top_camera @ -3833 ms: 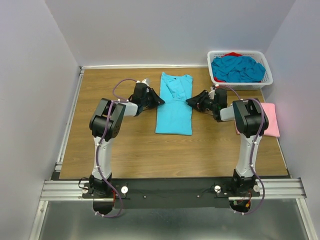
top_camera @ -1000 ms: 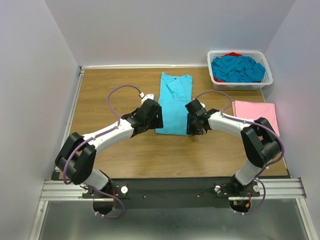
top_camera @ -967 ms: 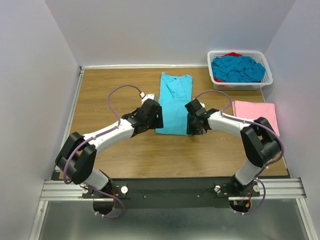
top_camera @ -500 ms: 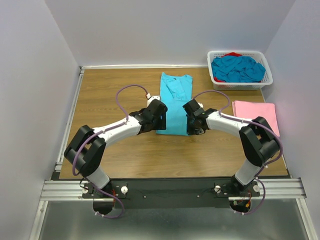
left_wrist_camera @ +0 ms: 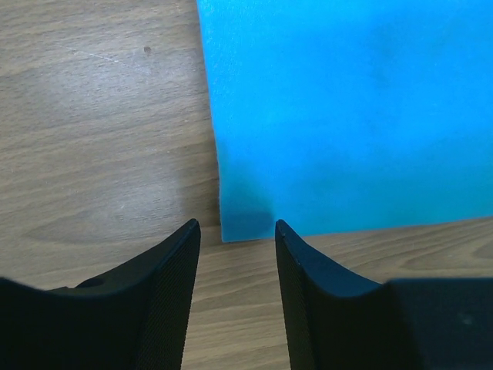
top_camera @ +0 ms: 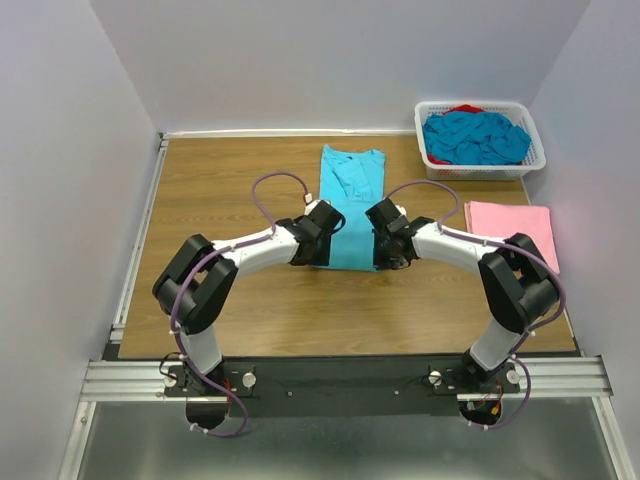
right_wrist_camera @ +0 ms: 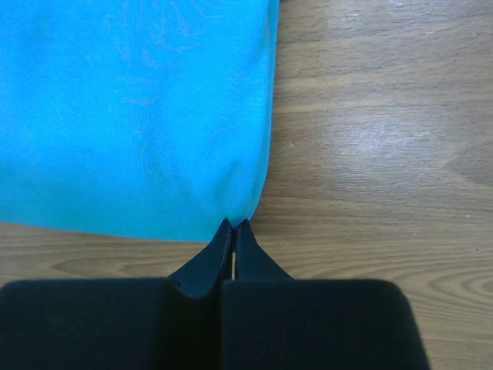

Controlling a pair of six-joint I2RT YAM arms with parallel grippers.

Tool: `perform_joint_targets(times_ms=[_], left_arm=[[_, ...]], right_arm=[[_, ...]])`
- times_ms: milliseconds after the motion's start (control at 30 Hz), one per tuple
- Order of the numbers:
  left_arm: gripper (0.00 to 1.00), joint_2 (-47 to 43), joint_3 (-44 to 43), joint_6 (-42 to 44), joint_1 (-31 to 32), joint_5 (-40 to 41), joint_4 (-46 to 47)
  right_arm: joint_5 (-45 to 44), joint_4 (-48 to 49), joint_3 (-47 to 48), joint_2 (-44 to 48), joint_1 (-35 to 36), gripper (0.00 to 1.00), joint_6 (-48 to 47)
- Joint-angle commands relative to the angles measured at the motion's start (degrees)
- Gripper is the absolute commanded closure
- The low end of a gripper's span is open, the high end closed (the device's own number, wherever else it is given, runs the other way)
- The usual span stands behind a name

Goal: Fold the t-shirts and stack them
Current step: Fold the tshirt

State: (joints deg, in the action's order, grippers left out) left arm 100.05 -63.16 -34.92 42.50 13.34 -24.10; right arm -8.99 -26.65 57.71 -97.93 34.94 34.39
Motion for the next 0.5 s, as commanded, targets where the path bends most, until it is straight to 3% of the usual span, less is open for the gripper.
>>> perform_joint_targets(times_ms=[0,467], left_arm=[[0.49,1.9,-2.2,0.8,0.3,1.2,-2.5],[0.52,6.0,-0.9,1.6,0.4,-2.3,-3.1]], right_arm=[[-2.7,-4.5,-2.1,-1.1,0.4,0.99,-1.2],[-2.7,-4.1,-2.4,-0.5,0.4,0.99,-1.2]])
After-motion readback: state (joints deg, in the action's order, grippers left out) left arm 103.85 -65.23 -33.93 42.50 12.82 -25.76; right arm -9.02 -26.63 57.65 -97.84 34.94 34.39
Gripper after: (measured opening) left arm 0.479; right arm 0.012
